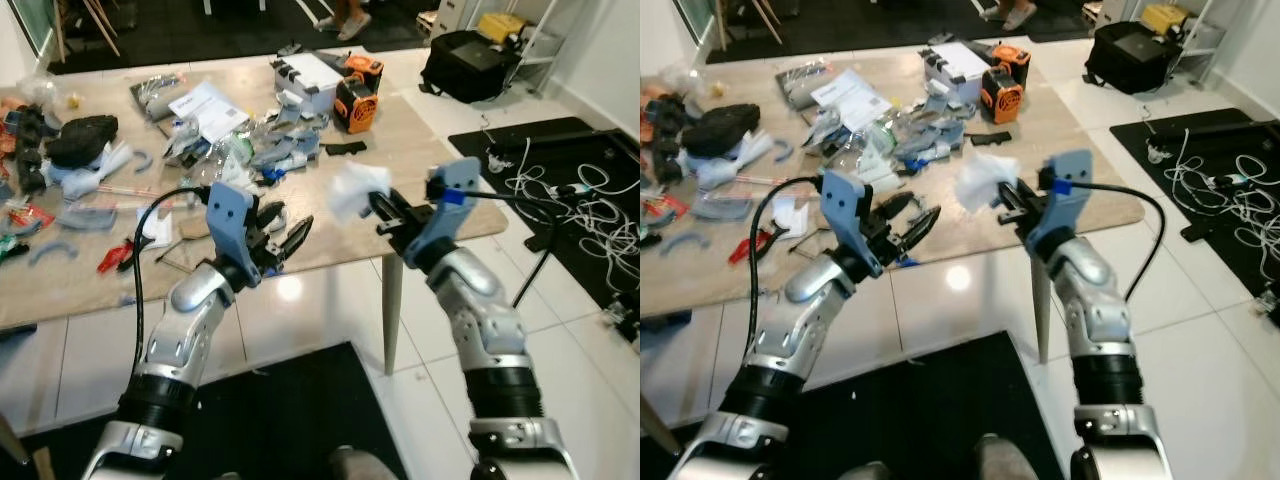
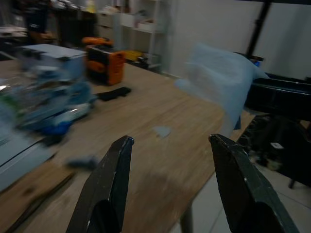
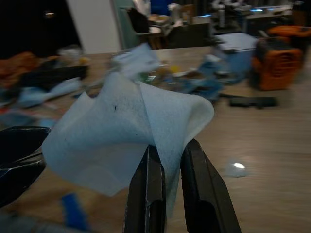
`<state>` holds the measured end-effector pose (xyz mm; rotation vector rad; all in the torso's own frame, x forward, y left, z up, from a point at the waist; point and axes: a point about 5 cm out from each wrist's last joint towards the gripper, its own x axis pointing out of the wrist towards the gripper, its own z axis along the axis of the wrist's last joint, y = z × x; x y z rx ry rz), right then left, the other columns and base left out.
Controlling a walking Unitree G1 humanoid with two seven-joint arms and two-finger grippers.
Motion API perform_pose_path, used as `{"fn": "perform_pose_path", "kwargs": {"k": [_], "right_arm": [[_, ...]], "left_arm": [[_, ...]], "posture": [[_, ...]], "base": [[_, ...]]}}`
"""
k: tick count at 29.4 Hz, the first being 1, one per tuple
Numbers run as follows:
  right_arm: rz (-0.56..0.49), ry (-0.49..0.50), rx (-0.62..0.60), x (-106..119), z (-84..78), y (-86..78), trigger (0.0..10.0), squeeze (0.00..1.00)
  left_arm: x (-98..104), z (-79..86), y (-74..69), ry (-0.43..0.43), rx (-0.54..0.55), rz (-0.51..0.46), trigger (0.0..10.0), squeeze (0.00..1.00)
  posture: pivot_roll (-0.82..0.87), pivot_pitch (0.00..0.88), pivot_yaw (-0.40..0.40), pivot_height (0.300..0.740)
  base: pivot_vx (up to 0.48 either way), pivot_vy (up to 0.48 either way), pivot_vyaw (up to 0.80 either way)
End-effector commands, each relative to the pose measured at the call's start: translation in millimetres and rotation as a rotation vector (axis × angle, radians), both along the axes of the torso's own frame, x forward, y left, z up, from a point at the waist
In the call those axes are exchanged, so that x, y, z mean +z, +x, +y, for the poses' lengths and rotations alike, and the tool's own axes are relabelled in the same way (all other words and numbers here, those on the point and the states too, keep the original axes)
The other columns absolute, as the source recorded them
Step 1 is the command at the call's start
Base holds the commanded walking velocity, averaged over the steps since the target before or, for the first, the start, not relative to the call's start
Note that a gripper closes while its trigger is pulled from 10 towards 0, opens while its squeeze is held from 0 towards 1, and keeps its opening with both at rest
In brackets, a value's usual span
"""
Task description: Picking trash to rubbish bin
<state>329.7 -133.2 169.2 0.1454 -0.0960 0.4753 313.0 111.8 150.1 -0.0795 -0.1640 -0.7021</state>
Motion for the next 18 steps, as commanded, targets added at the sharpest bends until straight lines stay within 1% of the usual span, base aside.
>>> {"fn": "perform_pose_path", "kwargs": {"k": [1, 12, 18], "right_arm": [[-0.002, 0.005, -0.001, 0.6, -1.3, 0.3, 10.0, 0.00], [-0.003, 0.003, -0.002, 0.8, -1.2, 0.8, 10.0, 0.00], [-0.002, 0.003, -0.003, 0.8, -1.1, 1.0, 10.0, 0.00]], "left_arm": [[-1.4, 0.3, -0.9, 0.009, -0.004, -0.004, 10.0, 0.00], [-0.8, -0.2, -0.9, 0.006, -0.013, -0.008, 10.0, 0.00], [-0.6, -0.6, -1.3, -0.001, -0.024, -0.008, 10.0, 0.00]], "posture": [[-0.06, 0.000, -0.013, 0.740], [-0.06, 0.000, -0.013, 0.740], [-0.07, 0.000, -0.015, 0.740]], "base": [[-0.326, 0.000, 0.00], [-0.312, 0.000, 0.00], [0.000, 0.000, 0.00]]}}
